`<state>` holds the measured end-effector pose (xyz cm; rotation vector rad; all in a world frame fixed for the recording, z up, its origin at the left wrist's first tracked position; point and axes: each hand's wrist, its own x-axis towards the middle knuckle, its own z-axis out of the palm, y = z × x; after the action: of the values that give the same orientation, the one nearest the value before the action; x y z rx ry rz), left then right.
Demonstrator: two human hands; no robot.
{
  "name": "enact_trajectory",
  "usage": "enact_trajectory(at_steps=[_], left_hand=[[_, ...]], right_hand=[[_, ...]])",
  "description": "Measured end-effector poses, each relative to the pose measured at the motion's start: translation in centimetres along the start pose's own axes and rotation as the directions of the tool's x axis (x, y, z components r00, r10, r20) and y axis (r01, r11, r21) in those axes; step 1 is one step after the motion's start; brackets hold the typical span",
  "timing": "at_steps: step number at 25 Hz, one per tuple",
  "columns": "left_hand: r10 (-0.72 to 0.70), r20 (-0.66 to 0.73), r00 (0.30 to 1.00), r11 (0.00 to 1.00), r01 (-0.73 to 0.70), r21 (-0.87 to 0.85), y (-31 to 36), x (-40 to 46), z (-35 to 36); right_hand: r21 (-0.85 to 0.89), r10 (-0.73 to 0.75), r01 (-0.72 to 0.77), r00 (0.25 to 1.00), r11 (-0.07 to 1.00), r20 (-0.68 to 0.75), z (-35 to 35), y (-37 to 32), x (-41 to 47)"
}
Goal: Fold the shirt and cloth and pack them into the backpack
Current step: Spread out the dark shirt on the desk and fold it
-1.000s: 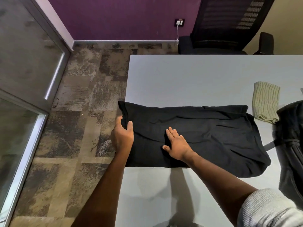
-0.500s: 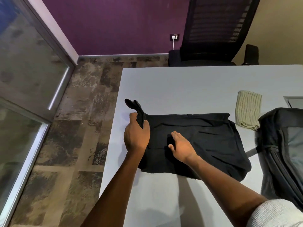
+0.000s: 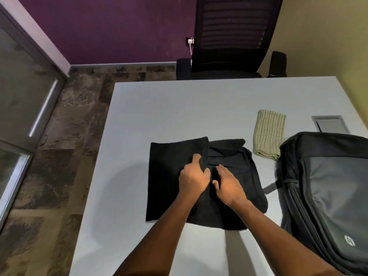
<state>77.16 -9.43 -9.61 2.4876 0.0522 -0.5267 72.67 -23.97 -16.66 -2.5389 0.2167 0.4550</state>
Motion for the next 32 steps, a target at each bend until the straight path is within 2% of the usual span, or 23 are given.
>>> enact_trajectory(at_steps=[2,3,6,9,12,14,16,20,24,27,29,31,32], left_hand=[[0.004,0.154,0.988,0.999,-0.012,0.049,-0.3,0.4,2.3],[0.010,0.166,0.986,0.998,-0.020,0.056,-0.6,0.5,3.1],[0.080,0.031,0.996,0.996,-0.081,0.028,-2.2,0.7,3.9],[0.167,-0.125,0.978,0.971,-0.141,0.192,-4.9,0.6,4.0],[0.110,-0.092,0.990,0.942,-0.075,0.327,-7.9,1.0,4.4],[0.095,0.015,0.995,0.912,-0.093,0.400,-9.9,1.4,4.9],[0.126,0.060,0.990,0.886,-0.140,0.441,-11.6,1.8,5.5],[0.184,0.024,0.983,0.864,-0.173,0.472,-12.9,2.1,6.5],[0.266,-0.036,0.963,0.862,-0.221,0.456,-14.9,1.6,6.1],[0.204,-0.150,0.967,0.906,-0.128,0.403,-16.3,1.3,4.8],[0.074,-0.202,0.977,0.941,-0.001,0.339,-16.5,1.8,3.8],[-0.029,-0.185,0.982,0.963,0.077,0.258,-17.0,2.6,2.7],[-0.034,-0.164,0.986,0.966,0.074,0.248,-17.6,2.9,2.3]], right_hand=[[0.009,0.036,-0.036,0.999,0.999,-0.014,-0.2,1.6,-0.1],[0.015,0.049,-0.049,0.998,0.999,-0.025,-0.2,2.1,-0.1],[0.058,0.066,-0.062,0.995,0.996,-0.075,-0.1,2.5,0.1],[0.021,-0.007,0.010,0.986,1.000,-0.166,0.4,0.7,0.3],[-0.056,-0.127,0.118,0.968,0.991,-0.216,0.9,-2.4,1.0],[-0.086,-0.179,0.167,0.969,0.982,-0.169,1.5,-4.2,1.7],[-0.122,-0.213,0.201,0.973,0.972,-0.090,2.7,-5.2,2.2],[-0.253,-0.201,0.208,0.978,0.945,0.053,5.6,-4.2,2.3],[-0.305,-0.084,0.079,0.997,0.949,-0.003,6.1,-2.4,2.1],[-0.327,-0.029,0.001,0.996,0.945,-0.080,5.6,-2.5,1.7],[-0.338,-0.060,0.031,0.995,0.941,-0.076,6.0,-2.9,1.3],[-0.352,-0.056,0.029,0.996,0.936,-0.065,6.8,-3.0,1.0],[-0.347,-0.018,-0.011,0.996,0.938,-0.082,7.0,-3.0,1.1]])
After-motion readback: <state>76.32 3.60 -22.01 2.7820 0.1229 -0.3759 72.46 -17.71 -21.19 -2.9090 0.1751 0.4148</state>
